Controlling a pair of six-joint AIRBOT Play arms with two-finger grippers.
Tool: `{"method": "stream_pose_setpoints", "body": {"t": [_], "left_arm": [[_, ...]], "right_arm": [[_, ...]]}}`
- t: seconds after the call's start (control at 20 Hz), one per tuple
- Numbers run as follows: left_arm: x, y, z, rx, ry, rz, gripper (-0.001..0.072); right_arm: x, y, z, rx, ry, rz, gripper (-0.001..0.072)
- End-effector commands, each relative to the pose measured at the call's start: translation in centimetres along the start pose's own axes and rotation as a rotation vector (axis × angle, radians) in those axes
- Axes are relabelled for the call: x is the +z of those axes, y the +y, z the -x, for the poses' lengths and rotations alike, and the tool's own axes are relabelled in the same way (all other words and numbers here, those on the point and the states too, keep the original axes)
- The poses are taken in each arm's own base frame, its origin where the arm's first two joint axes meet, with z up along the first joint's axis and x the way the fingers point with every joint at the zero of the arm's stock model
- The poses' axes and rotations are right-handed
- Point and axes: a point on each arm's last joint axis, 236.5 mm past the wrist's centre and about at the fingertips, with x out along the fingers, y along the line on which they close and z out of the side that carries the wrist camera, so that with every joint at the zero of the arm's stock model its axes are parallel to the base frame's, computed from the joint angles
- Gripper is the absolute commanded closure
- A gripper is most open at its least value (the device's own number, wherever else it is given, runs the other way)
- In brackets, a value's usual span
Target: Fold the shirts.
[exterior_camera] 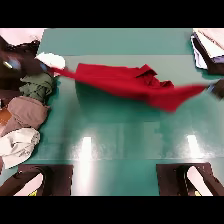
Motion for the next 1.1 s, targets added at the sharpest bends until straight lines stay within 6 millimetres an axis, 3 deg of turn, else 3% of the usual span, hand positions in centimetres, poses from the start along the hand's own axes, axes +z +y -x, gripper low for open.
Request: {"method": "stream_pose_setpoints", "body": {"t": [0.0, 0.1, 0.25, 0.4, 0.5, 0.6, 0.7, 0.75, 0.85, 1.0, 1.05], "left_arm": [[10.7, -6.5, 11.4, -0.005, -0.352, -0.194, 0.0683], [13.9, -10.5, 18.4, -0.01, -0.532, -0.294, 0.0683], [15.3, -15.6, 27.0, -0.049, -0.768, -0.368, 0.0683], [14.3, -18.5, 32.6, -0.066, -0.905, -0.405, 0.0683], [13.6, -19.2, 33.3, -0.08, -0.905, -0.41, 0.0684], [13.1, -17.8, 30.9, -0.065, -0.823, -0.373, 0.0684], [12.5, -13.4, 25.4, -0.002, -0.681, -0.274, 0.0684], [11.6, -10.5, 21.8, 0.041, -0.589, -0.222, 0.0684], [8.5, -5.1, 14.0, 0.098, -0.379, -0.114, 0.0684], [1.0, 1.3, 2.5, 0.108, -0.052, 0.037, 0.0684], [-2.0, 2.8, -1.0, 0.093, 0.052, 0.098, 0.0683]], "right_arm": [[10.0, 13.6, 10.3, 0.145, -0.377, 0.288, 0.0698], [12.2, 19.4, 16.8, 0.175, -0.541, 0.431, 0.0698], [13.0, 24.6, 24.8, 0.117, -0.734, 0.607, 0.0698], [13.3, 26.0, 30.2, -0.004, -0.874, 0.673, 0.0698], [13.4, 25.6, 31.7, -0.069, -0.906, 0.67, 0.0698], [13.7, 24.3, 30.5, -0.092, -0.858, 0.634, 0.07], [14.3, 21.7, 26.7, -0.098, -0.724, 0.565, 0.07], [14.4, 19.9, 24.1, -0.099, -0.626, 0.511, 0.07], [13.6, 14.3, 17.2, -0.131, -0.36, 0.375, 0.07], [9.0, 6.7, 6.1, -0.14, 0.06, 0.212, 0.07], [7.2, 5.1, 2.9, -0.132, 0.174, 0.173, 0.07]]}}
